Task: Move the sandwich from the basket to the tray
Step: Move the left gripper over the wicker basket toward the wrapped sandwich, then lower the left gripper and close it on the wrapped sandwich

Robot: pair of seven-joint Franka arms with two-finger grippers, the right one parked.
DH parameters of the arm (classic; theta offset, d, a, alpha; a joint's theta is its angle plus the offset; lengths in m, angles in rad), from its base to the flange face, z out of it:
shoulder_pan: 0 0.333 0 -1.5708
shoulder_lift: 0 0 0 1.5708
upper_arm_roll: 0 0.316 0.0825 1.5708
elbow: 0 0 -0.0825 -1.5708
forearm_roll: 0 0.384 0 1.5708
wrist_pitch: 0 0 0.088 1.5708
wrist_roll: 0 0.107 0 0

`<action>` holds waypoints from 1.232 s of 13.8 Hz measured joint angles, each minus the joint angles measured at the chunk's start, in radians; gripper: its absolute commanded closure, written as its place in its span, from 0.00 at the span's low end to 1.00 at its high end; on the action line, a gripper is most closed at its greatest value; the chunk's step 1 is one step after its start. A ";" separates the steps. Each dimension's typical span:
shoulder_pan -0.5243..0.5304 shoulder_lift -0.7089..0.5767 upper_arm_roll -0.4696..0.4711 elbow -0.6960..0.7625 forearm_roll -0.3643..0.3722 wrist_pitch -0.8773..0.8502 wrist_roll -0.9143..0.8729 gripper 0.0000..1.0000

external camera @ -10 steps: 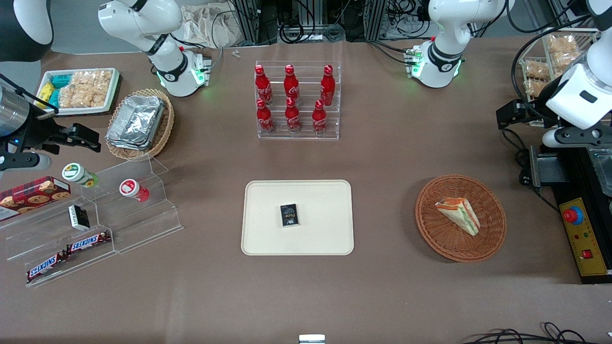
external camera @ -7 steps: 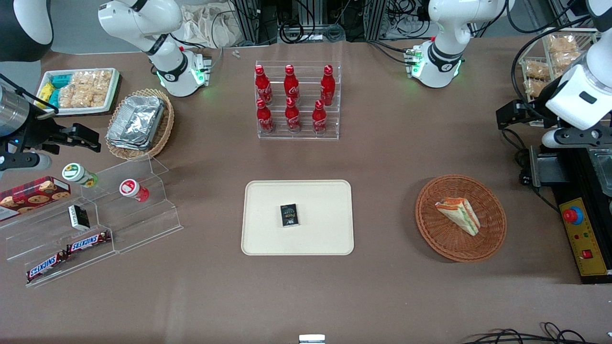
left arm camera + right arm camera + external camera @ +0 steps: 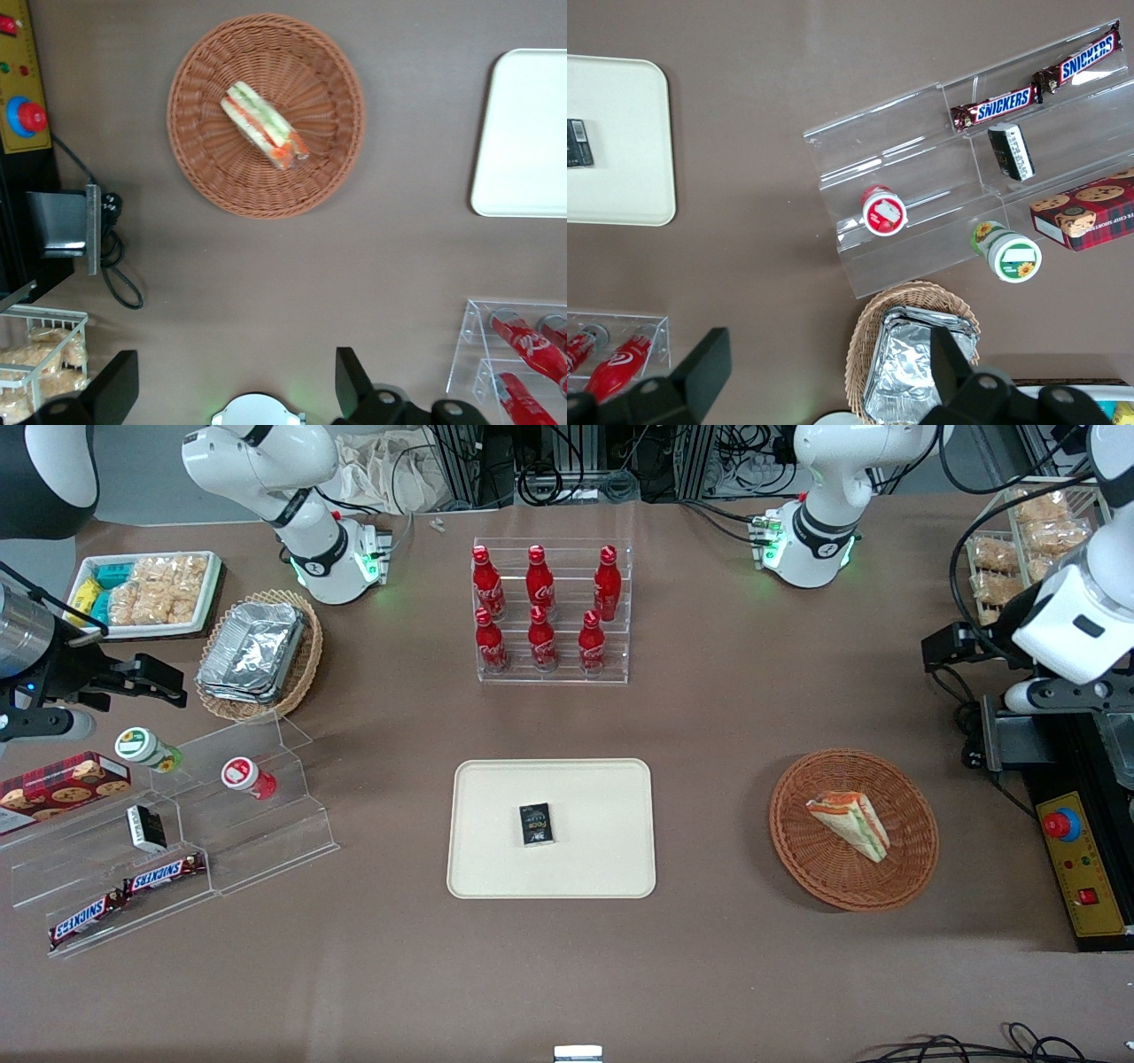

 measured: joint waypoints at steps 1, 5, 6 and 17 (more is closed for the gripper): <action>0.008 0.009 0.001 0.000 0.002 -0.002 -0.002 0.00; 0.034 0.073 0.002 -0.007 0.008 -0.014 -0.067 0.00; 0.039 0.107 0.002 -0.015 0.008 -0.013 -0.103 0.00; 0.045 0.313 -0.001 -0.333 0.007 0.611 -0.484 0.00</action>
